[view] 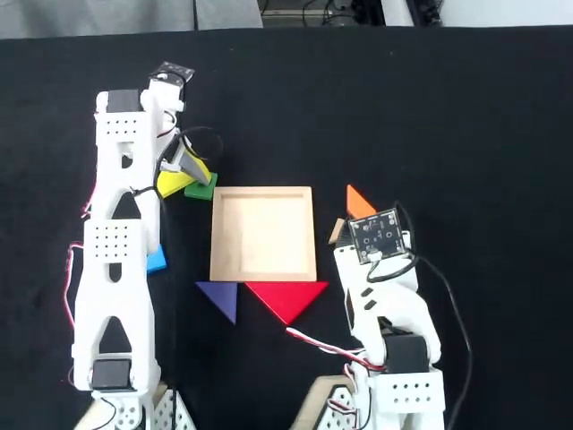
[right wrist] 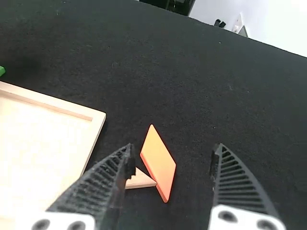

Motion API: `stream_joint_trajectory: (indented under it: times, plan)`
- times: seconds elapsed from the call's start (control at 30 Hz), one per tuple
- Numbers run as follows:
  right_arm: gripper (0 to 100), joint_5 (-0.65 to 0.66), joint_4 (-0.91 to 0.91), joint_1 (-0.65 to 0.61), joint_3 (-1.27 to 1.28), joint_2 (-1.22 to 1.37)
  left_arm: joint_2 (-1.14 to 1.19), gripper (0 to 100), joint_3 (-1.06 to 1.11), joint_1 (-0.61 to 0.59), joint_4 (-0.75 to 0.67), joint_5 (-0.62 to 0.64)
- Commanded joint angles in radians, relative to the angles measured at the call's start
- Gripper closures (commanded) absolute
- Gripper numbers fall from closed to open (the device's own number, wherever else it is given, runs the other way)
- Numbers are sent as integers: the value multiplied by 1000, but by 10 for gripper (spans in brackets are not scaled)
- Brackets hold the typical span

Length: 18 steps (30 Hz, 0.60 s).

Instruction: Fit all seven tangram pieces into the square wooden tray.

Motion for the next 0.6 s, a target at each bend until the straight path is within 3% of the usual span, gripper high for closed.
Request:
stream_joint_trajectory:
  times: [0.0, 0.13, 0.57]
  plan:
    - [743, 11, 3, 5, -2, 2, -12, 683, -38, 18, 11, 9]
    - [743, 11, 3, 5, -2, 2, -12, 752, -38, 13, 11, 9]
    - [743, 11, 5, 6, -2, 2, -18, 758, -45, 12, 40, 5]
